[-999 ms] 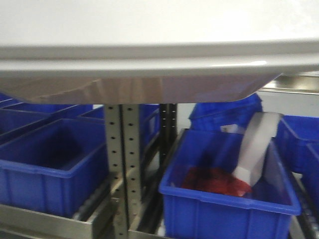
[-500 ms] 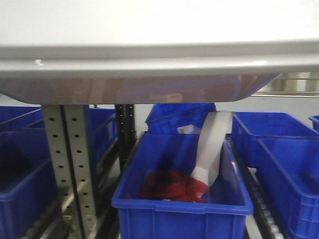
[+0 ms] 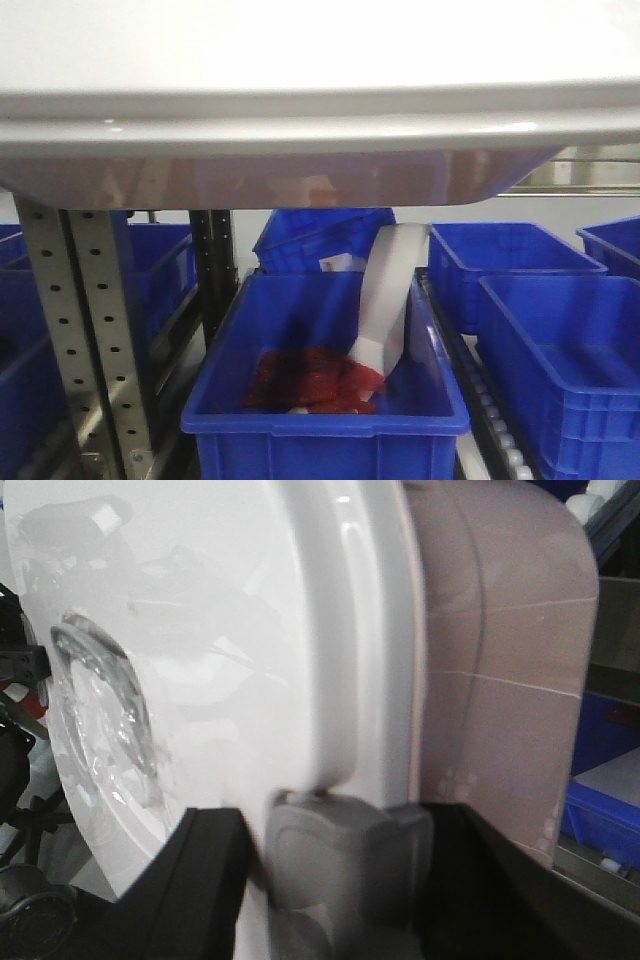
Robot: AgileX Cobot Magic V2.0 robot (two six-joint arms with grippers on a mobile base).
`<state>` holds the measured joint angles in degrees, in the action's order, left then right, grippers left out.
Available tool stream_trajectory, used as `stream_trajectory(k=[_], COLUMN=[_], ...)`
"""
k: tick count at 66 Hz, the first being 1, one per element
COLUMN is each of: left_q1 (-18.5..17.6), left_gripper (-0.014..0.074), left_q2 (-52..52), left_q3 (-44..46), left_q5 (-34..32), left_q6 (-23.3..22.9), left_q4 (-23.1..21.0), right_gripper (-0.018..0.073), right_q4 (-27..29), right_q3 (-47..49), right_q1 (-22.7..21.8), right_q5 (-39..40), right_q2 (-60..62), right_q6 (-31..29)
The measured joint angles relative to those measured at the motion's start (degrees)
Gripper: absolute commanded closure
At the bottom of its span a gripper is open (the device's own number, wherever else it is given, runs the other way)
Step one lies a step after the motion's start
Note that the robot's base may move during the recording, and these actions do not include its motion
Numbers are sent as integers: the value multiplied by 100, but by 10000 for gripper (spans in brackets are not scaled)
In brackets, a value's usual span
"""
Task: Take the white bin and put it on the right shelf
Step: 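Hold the pink bin above the blue-crate shelf with both grippers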
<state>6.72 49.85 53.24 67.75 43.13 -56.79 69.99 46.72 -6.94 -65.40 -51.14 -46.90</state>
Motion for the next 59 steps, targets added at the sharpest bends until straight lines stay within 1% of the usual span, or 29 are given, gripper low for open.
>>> stream_trajectory(k=[59], left_q1=[0], left_gripper=[314], left_q2=[0], left_q3=[0], left_q5=[0], left_q6=[0], left_q4=[0], right_gripper=[137], right_q4=[0], right_q3=[0], right_q1=[0], right_q5=[0], right_q2=[0], right_q6=[0])
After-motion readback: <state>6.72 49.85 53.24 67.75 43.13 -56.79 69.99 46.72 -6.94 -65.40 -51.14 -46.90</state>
